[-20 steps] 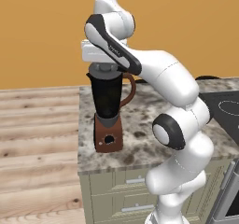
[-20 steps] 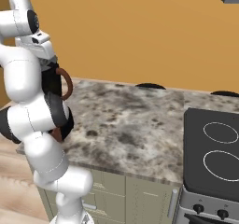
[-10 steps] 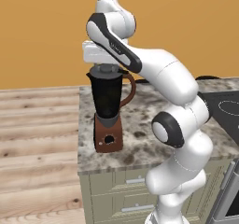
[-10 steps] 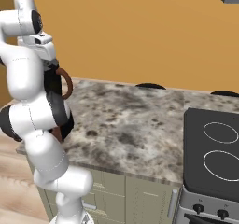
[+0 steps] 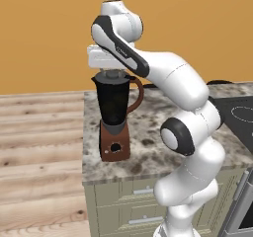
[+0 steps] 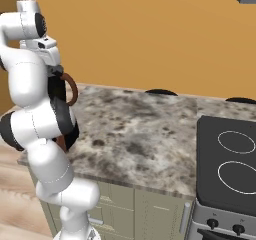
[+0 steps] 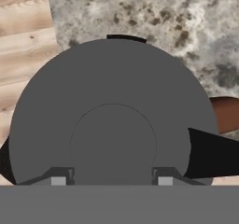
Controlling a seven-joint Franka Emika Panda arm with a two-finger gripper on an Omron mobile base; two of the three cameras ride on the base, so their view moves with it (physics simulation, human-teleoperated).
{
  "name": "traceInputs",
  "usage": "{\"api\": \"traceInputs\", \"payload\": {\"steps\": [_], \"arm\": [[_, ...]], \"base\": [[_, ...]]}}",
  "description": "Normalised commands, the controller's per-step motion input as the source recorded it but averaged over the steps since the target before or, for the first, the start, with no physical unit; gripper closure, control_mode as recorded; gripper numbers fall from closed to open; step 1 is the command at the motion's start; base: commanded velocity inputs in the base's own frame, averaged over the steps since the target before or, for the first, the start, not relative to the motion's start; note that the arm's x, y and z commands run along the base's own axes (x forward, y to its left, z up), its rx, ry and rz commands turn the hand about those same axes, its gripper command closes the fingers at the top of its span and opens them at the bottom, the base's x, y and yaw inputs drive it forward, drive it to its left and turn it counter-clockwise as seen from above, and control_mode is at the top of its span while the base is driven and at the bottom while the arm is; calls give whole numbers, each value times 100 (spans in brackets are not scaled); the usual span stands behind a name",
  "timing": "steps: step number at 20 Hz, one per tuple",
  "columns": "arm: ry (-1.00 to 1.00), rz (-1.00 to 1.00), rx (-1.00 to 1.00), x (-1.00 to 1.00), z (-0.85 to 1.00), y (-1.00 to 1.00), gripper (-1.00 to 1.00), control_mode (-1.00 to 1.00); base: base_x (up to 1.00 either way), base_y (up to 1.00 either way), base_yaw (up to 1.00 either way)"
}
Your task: Grab the lemons from the fridge, place them in the blender, close the lid, and turn on the blender to create a marinade.
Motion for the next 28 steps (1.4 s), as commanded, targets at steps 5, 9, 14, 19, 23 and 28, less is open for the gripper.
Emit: {"api": "traceInputs", "payload": {"steps": [5, 9, 14, 19, 23, 28], "arm": [[-2, 0, 0, 0, -12, 0, 100, -100], [-4, 0, 0, 0, -1, 0, -100, -100], [-3, 0, 2, 0, 8, 0, -100, -100], [-3, 0, 0, 0, 22, 0, -100, -100], [-2, 0, 0, -3, 24, 0, -100, -100], [-8, 0, 0, -76, 5, -9, -100, -100]], "base": [[0, 0, 0], [0, 0, 0], [0, 0, 0], [0, 0, 0], [0, 0, 0], [0, 0, 0]]}}
